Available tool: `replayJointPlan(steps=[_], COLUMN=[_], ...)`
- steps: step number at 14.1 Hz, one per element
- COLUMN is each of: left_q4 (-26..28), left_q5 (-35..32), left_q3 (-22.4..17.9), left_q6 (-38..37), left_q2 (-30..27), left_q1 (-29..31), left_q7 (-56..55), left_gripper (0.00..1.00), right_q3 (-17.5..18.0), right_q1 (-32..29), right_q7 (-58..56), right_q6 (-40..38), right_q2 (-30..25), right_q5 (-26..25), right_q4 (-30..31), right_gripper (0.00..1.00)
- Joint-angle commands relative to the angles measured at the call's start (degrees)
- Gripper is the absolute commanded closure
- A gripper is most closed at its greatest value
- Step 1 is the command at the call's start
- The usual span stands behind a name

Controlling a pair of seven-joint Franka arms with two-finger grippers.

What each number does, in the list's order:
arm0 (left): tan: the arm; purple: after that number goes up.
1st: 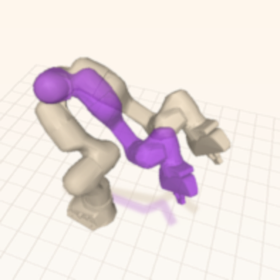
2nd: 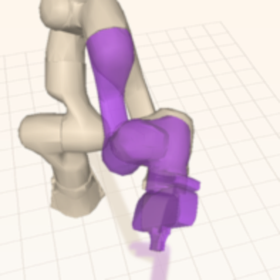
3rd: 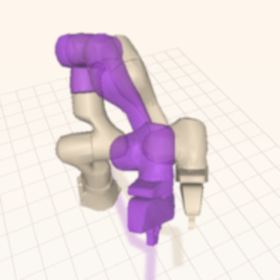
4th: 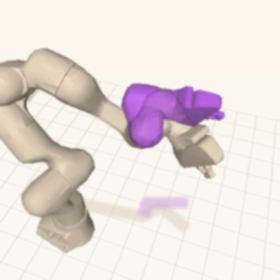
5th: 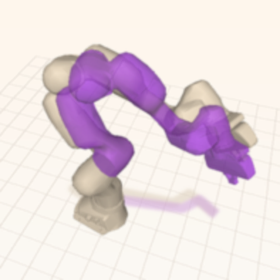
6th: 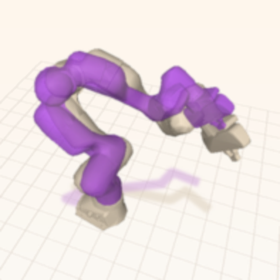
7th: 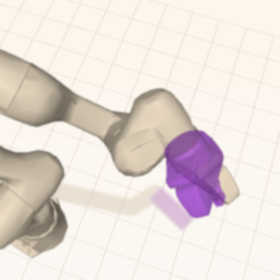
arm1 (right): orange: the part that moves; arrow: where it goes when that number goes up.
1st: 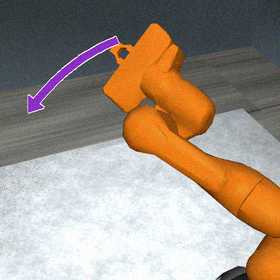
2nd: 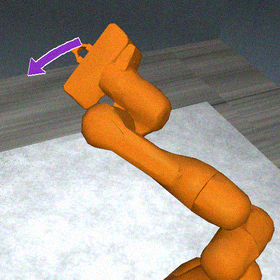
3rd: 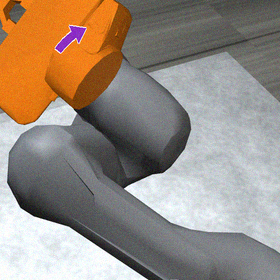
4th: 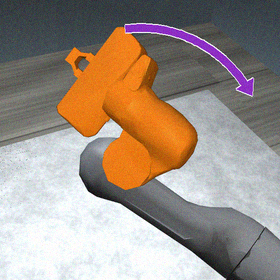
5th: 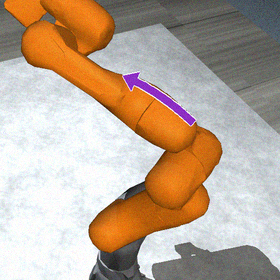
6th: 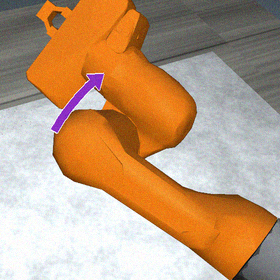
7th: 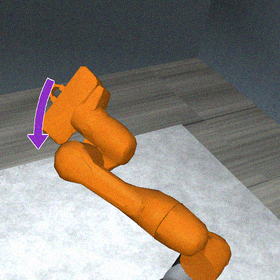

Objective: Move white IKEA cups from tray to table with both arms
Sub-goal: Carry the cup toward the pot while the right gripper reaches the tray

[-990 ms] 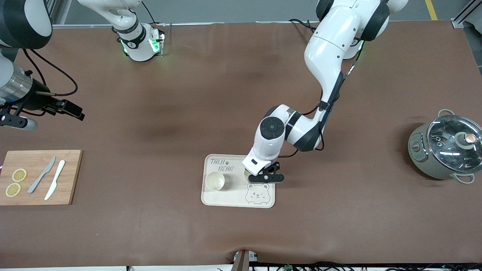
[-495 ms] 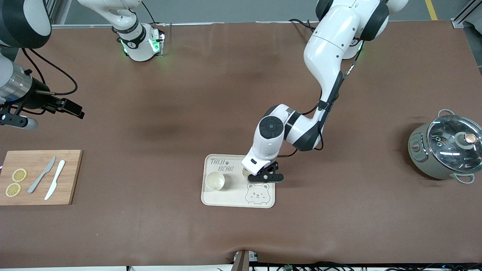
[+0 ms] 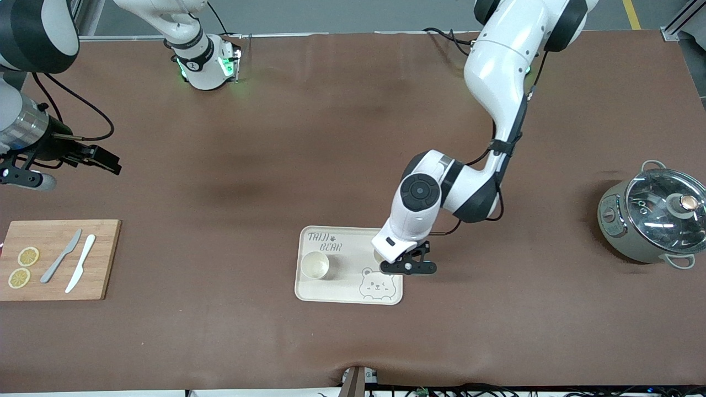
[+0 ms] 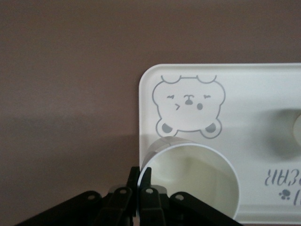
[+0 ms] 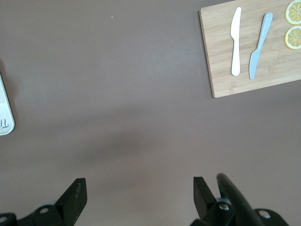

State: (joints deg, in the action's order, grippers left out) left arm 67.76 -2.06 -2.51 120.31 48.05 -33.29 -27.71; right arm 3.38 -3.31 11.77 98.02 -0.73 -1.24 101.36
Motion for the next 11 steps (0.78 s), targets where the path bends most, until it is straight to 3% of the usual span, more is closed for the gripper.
replayJointPlan(steps=[1, 3, 8, 11], left_q4=[1.2, 2.6, 11.8, 24.7], left_q5=[0.7, 1.7, 5.1, 5.7], left_q3=[0.5, 0.6, 0.7, 1.2], left_q6=[-9.7, -13.8, -13.3, -3.0], left_q2=[-4.5, -7.4, -15.3, -22.3], left_q1=[2.8, 5.4, 10.8, 13.7], left_q7=[8.5, 14.1, 23.7, 28.2], left_gripper=[1.00, 1.00, 1.00, 1.00], right_q3=[0.3, 0.5, 0.5, 0.6], right_q1=[-0.1, 0.1, 1.1, 6.0], right_q7=[-0.3, -0.4, 0.4, 10.0], right_q6=[-0.2, 1.3, 1.9, 4.5], right_q2=[0.6, 0.6, 0.6, 1.0], right_q5=[-0.8, -0.7, -0.5, -0.2], right_q4=[-1.0, -1.0, -1.0, -1.1], right_gripper=[0.00, 0.00, 0.00, 0.00])
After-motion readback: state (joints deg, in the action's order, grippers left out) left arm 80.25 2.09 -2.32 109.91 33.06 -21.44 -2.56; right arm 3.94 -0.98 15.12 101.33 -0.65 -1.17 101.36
